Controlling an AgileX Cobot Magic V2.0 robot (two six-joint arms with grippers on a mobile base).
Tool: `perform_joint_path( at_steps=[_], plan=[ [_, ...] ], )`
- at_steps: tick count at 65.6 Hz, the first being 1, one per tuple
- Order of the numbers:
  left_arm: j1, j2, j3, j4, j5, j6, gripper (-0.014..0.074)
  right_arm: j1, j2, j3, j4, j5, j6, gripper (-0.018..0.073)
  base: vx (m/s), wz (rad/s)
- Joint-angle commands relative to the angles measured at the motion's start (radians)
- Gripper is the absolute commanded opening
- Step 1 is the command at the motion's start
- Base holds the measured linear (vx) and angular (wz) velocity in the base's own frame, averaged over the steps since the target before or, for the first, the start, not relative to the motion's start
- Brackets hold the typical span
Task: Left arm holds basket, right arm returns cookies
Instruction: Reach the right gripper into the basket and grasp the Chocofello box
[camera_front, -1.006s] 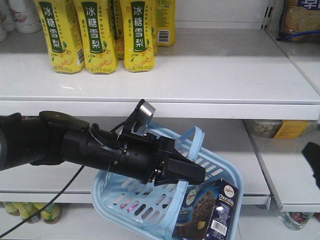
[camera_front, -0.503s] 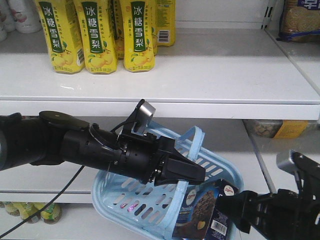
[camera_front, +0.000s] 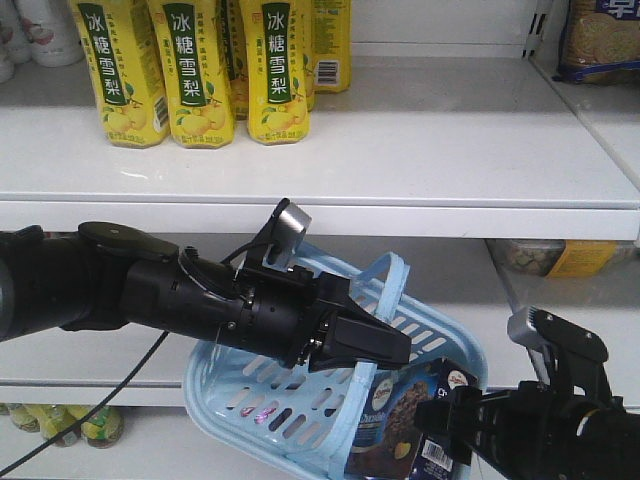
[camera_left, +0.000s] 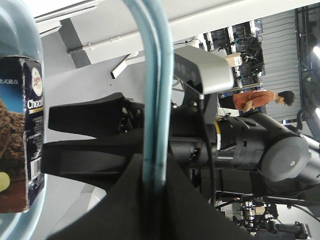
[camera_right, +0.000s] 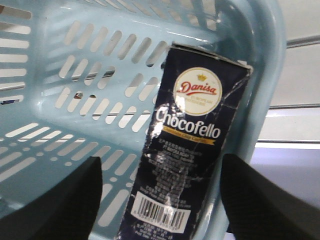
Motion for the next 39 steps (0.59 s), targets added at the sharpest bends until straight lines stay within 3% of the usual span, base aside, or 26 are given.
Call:
perform_joint_path(
  at_steps=[1, 26, 39],
  plan=[
    [0.013, -0.052, -0.044, -0.169, -0.025, 0.029, -0.0003, 0.001, 0.022, -0.032, 0.019, -0.052, -0.014, 0.0473, 0.0, 0.0],
    [0.013, -0.052, -0.044, -0.169, -0.025, 0.029, -0.0003, 0.001, 0.091, -0.034, 0.136, -0.093, -0.138, 0.0473, 0.0, 0.0],
    [0.013, -0.052, -0.044, -0.169, -0.025, 0.029, -0.0003, 0.001, 0.163, -0.111, 0.142, -0.072, -0.193, 0.0473, 0.0, 0.0]
  ],
)
